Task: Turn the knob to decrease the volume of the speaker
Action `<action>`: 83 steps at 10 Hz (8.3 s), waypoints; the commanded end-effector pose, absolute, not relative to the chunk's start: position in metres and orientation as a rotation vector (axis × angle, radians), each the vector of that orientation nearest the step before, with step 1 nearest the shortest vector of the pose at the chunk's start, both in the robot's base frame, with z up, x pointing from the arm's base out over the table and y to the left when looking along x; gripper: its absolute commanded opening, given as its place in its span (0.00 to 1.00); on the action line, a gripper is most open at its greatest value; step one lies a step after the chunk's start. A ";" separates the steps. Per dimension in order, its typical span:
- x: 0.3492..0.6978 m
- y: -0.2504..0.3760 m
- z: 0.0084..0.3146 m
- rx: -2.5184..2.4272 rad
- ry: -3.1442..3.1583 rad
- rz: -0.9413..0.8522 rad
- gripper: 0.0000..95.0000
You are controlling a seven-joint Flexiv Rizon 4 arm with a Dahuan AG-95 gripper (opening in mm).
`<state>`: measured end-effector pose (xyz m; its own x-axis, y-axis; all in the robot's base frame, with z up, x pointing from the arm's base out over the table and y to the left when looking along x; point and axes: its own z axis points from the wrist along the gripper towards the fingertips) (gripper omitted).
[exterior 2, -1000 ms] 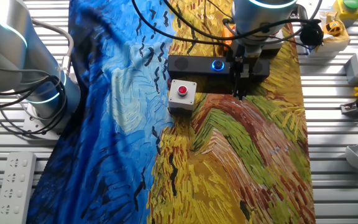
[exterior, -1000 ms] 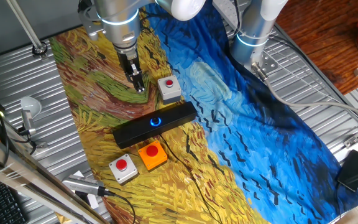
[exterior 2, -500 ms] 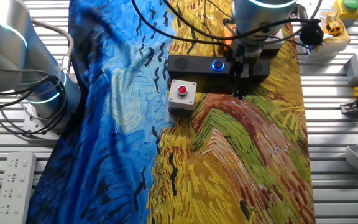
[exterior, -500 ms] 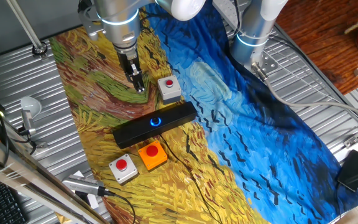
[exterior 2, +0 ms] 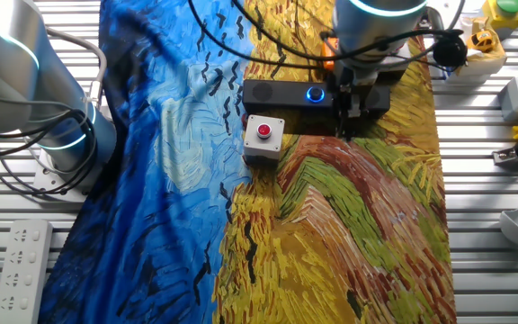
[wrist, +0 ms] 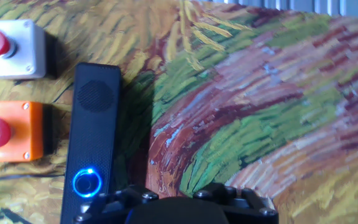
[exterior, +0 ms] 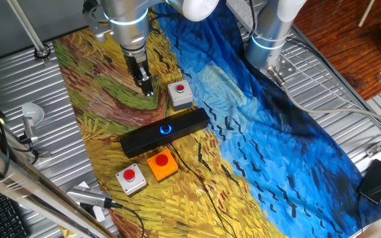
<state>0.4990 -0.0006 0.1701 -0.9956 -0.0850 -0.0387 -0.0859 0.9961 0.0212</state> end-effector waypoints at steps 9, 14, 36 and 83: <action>0.500 0.000 0.170 -0.205 3.089 0.044 0.00; 0.500 0.000 0.170 -0.228 3.087 0.043 0.00; 0.531 0.003 0.144 -0.805 3.000 0.118 0.00; 0.478 0.117 0.067 -0.043 3.102 0.135 0.40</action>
